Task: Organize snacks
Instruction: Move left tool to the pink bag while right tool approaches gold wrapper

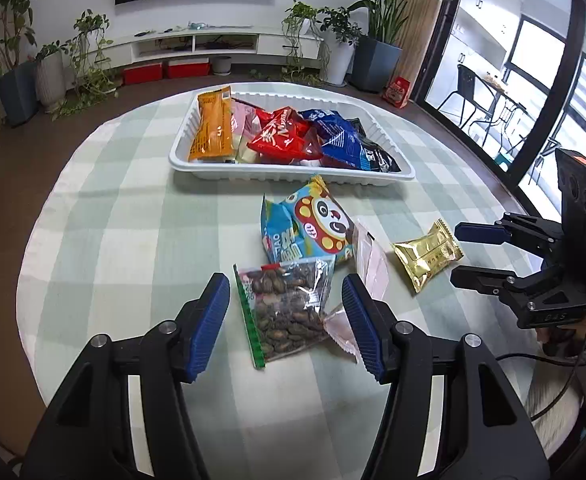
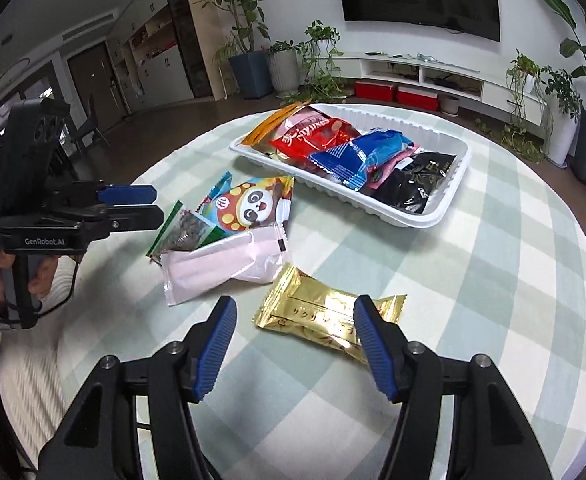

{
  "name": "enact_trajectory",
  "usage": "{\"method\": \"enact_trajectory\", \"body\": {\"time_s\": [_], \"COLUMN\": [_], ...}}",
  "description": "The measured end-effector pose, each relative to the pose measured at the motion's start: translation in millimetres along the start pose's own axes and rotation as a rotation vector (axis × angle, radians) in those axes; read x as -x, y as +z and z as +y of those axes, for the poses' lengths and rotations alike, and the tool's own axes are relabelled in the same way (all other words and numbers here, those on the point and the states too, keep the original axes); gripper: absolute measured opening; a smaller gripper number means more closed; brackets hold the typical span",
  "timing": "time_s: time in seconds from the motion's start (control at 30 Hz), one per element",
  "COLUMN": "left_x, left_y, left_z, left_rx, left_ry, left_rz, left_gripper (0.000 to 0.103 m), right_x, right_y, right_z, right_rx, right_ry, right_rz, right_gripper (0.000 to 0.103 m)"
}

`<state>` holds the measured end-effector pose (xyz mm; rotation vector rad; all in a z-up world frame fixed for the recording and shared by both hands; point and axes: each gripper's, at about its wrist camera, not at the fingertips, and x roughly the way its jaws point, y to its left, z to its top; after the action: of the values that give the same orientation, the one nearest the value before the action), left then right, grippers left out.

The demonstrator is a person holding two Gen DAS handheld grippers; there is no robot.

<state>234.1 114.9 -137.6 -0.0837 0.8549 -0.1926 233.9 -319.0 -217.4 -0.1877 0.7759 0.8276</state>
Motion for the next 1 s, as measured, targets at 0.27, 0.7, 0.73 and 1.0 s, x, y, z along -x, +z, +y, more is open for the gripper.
{"method": "enact_trajectory", "body": {"time_s": [0.27, 0.7, 0.73, 1.0], "left_x": [-4, -23, -25, -30], "left_y": [2, 7, 7, 7], "left_z": [6, 3, 3, 3], "left_rx": [0.037, 0.041, 0.039, 0.025], "left_ry": [0.003, -0.009, -0.005, 0.0], "left_rz": [0.019, 0.047, 0.051, 0.057], "left_gripper": [0.057, 0.057, 0.057, 0.057], "right_x": [-3, -18, -19, -21], "right_y": [-5, -7, -7, -7], "right_z": [5, 12, 15, 15], "right_rx": [0.081, 0.187, 0.199, 0.228], "right_ry": [-0.047, -0.07, -0.074, -0.087], "right_rz": [0.016, 0.076, 0.079, 0.085], "right_gripper": [0.065, 0.072, 0.072, 0.073]}}
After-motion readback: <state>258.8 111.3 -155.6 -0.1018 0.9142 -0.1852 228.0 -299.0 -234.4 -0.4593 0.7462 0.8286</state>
